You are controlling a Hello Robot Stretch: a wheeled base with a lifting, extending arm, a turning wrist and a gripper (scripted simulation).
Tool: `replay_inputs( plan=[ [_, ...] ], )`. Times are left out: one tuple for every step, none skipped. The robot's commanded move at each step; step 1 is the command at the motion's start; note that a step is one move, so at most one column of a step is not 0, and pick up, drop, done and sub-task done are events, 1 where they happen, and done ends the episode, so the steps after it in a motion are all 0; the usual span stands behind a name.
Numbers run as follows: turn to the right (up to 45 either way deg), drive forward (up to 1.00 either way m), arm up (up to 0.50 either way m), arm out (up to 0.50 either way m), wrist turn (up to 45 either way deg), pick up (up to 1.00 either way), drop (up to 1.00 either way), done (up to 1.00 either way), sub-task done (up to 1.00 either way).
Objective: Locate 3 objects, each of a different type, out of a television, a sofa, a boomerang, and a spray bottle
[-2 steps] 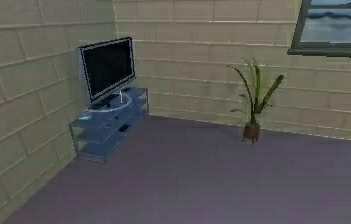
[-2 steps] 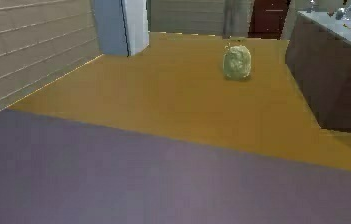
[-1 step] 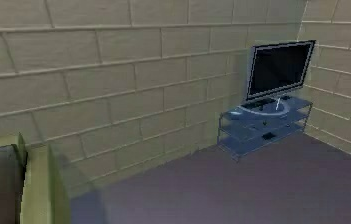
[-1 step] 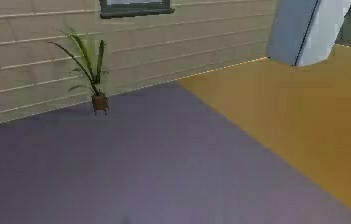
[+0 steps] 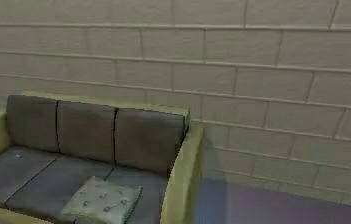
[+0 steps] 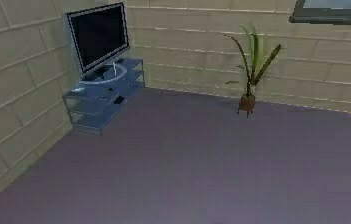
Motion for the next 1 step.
replay_inputs(
  plan=[
    [-30.0, 0.00, 0.00, 0.00, 0.0, 0.00, 0.00, 0.00, 0.00]
  ],
)
